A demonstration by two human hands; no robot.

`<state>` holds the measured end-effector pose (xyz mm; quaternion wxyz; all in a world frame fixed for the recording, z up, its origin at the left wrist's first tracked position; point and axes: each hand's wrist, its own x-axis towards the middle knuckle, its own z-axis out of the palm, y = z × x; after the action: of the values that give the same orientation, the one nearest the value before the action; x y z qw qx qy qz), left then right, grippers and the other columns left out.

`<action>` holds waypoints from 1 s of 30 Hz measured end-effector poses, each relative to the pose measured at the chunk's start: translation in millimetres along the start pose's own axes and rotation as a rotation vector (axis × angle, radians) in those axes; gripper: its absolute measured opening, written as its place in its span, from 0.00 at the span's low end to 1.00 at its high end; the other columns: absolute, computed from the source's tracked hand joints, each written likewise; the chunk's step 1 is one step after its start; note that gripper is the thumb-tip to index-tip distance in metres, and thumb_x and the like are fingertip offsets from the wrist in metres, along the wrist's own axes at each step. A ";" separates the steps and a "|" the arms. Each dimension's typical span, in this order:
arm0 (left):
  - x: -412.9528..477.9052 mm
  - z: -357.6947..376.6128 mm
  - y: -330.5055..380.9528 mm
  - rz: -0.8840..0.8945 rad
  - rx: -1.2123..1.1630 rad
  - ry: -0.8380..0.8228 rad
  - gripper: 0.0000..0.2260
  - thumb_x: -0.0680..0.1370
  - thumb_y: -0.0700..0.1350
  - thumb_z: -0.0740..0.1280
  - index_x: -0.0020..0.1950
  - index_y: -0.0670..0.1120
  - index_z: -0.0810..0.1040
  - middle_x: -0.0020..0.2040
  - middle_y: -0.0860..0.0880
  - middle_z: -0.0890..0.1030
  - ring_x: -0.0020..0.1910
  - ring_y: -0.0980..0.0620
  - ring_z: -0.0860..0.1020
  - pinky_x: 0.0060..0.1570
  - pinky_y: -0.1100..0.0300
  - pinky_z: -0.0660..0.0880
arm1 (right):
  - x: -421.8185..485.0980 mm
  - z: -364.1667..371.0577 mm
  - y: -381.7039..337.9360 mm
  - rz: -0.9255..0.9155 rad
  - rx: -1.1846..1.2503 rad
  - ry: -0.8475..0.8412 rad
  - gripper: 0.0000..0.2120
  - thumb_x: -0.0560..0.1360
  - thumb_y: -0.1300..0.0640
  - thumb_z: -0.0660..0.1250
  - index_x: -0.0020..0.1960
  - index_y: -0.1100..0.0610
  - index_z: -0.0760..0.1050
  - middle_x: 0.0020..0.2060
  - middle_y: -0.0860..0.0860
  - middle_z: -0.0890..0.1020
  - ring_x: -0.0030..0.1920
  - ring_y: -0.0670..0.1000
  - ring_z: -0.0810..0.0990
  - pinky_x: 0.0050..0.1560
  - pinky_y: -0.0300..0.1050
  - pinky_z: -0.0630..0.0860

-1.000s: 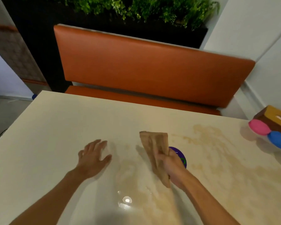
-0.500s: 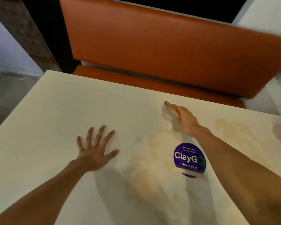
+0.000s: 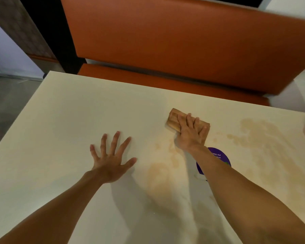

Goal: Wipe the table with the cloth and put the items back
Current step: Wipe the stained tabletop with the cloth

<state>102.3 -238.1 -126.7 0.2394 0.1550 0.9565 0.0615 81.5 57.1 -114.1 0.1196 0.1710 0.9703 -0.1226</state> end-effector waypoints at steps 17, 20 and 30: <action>2.5 -5.1 -3.3 0.036 0.010 -0.042 0.33 0.68 0.76 0.35 0.66 0.68 0.21 0.69 0.58 0.18 0.64 0.46 0.16 0.64 0.32 0.27 | -72.1 18.0 -44.4 -0.174 0.008 -0.102 0.32 0.78 0.55 0.57 0.77 0.39 0.49 0.79 0.46 0.41 0.77 0.55 0.35 0.74 0.61 0.33; 2.4 -3.7 -5.4 0.037 0.010 -0.042 0.33 0.69 0.75 0.35 0.67 0.68 0.22 0.69 0.58 0.18 0.65 0.47 0.16 0.64 0.32 0.26 | -89.1 19.5 -49.8 -0.199 0.044 -0.130 0.31 0.78 0.57 0.57 0.77 0.40 0.52 0.79 0.45 0.42 0.78 0.54 0.35 0.73 0.60 0.32; 3.4 -4.1 -7.7 0.039 -0.010 -0.063 0.31 0.68 0.75 0.34 0.62 0.70 0.19 0.65 0.60 0.16 0.72 0.42 0.23 0.64 0.32 0.28 | -158.9 30.2 -52.8 -0.320 0.162 -0.181 0.31 0.76 0.61 0.59 0.75 0.41 0.59 0.79 0.43 0.50 0.78 0.50 0.39 0.74 0.57 0.33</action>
<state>95.4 -244.4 -126.1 0.2688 0.1743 0.9450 0.0661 213.3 -47.5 -88.6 0.1710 0.0122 0.9573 -0.2328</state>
